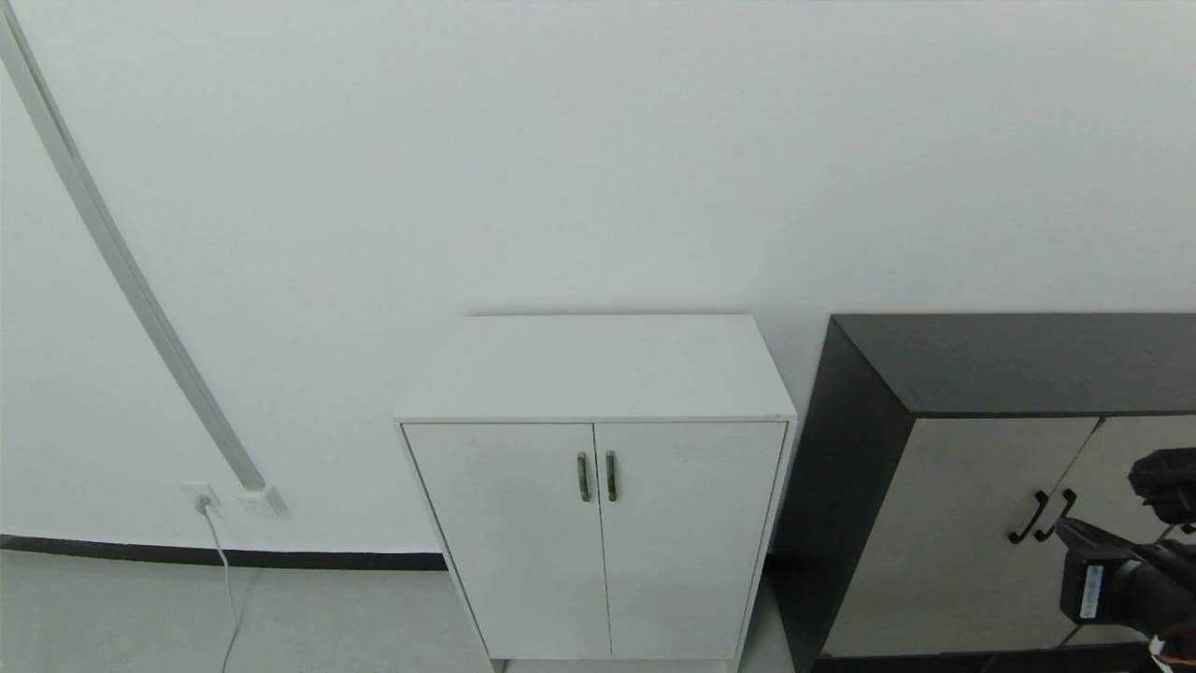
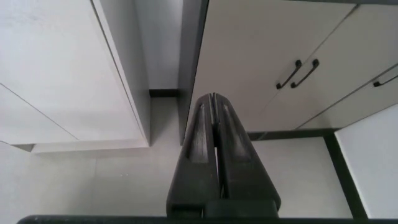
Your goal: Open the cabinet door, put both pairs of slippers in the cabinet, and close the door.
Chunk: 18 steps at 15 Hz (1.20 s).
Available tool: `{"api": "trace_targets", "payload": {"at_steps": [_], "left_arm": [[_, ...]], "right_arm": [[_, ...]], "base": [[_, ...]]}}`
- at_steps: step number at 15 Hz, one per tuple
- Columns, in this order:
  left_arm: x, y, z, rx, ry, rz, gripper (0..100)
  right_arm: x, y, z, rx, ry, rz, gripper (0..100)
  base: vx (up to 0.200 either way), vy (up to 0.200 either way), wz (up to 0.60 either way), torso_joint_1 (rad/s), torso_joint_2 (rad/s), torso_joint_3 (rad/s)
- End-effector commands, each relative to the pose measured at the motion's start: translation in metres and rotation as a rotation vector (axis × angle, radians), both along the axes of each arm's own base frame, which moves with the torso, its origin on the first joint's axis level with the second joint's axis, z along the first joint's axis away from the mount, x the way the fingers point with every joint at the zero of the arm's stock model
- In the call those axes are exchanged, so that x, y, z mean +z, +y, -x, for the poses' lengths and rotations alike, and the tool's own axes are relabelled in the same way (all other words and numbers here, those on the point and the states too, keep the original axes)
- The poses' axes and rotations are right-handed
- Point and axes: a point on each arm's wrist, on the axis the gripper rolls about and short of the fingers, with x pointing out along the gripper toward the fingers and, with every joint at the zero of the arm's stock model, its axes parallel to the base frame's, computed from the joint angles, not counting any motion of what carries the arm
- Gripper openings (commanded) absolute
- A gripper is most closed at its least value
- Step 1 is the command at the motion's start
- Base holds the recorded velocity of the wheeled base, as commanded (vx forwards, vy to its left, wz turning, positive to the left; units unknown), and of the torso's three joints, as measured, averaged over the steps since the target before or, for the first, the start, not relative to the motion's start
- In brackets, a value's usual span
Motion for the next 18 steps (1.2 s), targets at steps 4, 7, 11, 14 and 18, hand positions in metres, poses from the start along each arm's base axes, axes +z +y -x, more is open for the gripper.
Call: {"api": "trace_targets", "payload": {"at_steps": [4,7,11,14,18], "left_arm": [[0.000,0.000,0.000,-0.002,0.000,0.001,0],[0.000,0.000,0.000,-0.002,0.000,0.001,0],[0.000,0.000,0.000,-0.002,0.000,0.001,0],[0.000,0.000,0.000,-0.002,0.000,0.001,0],[0.000,0.000,0.000,0.000,0.000,0.001,0]], "right_arm": [[0.006,-0.015,0.037,-0.036,-0.066,-0.009,0],[0.005,-0.020,0.059,-0.011,-0.039,-0.011,0],[-0.004,-0.024,0.084,0.053,0.038,-0.015,0],[-0.014,-0.026,0.101,0.126,0.093,-0.032,0],[-0.025,-0.029,0.121,0.191,0.148,-0.052,0]], "base": [[0.000,0.000,0.00,0.000,0.00,0.000],[0.000,0.000,0.00,0.000,0.00,0.000],[0.000,0.000,0.00,0.000,0.00,0.000],[0.000,0.000,0.00,0.000,0.00,0.000],[0.000,0.000,0.00,0.000,0.00,0.000]]}}
